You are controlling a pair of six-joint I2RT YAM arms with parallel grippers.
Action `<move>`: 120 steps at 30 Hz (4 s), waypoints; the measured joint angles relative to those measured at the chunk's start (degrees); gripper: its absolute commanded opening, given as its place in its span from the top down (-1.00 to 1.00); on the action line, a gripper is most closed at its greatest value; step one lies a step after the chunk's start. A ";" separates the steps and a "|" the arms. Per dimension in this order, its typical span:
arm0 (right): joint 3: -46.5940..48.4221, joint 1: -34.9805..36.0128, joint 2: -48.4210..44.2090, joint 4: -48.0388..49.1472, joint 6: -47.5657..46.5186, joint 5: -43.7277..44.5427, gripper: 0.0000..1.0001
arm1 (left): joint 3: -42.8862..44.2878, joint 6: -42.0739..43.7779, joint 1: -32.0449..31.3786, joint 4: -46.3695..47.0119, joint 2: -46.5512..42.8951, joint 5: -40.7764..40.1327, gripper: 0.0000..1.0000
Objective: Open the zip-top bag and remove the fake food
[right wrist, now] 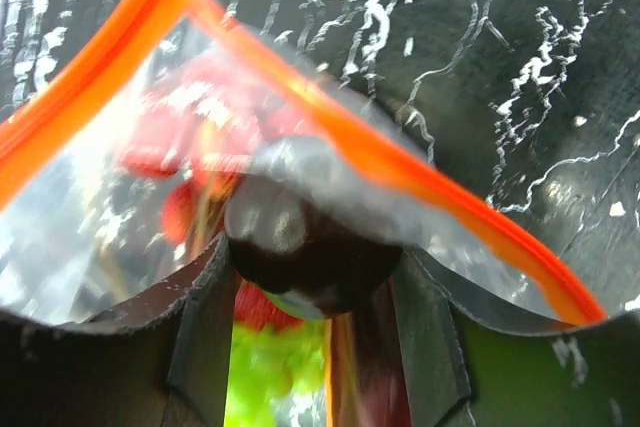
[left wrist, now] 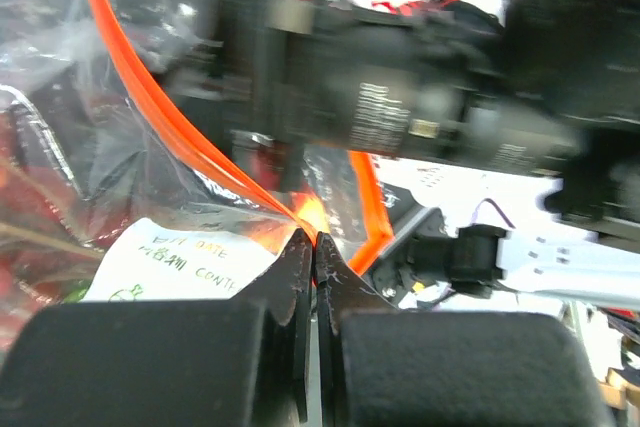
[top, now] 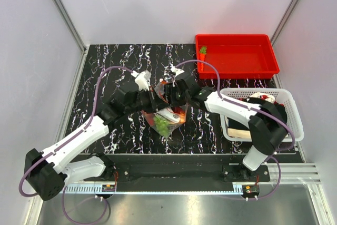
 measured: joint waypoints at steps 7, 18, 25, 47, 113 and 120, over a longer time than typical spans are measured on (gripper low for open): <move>-0.68 -0.15 -8.98 -4.70 -0.72 -2.14 0.63 | 0.76 2.86 -0.07 -2.93 -1.29 -3.52 1.00; 4.04 -0.70 -16.96 -12.94 -2.56 -0.85 0.60 | 0.76 4.39 -0.09 -5.62 -2.12 -5.25 1.00; 9.66 -13.90 -16.09 -15.76 -4.94 -1.66 0.56 | 0.76 4.81 -0.09 -7.30 -3.43 -5.42 1.00; 45.81 -39.63 39.23 -12.20 -12.04 1.18 0.06 | -0.44 5.68 -0.09 -6.27 -7.67 -4.79 1.00; 7.80 -3.82 0.17 -8.61 -2.51 -25.86 -0.13 | 1.88 4.22 -0.09 -3.17 -3.13 -0.76 1.00; 6.08 -3.69 1.64 -4.66 -0.98 -28.37 -0.16 | 1.88 3.82 -0.09 -2.60 -3.04 -0.42 1.00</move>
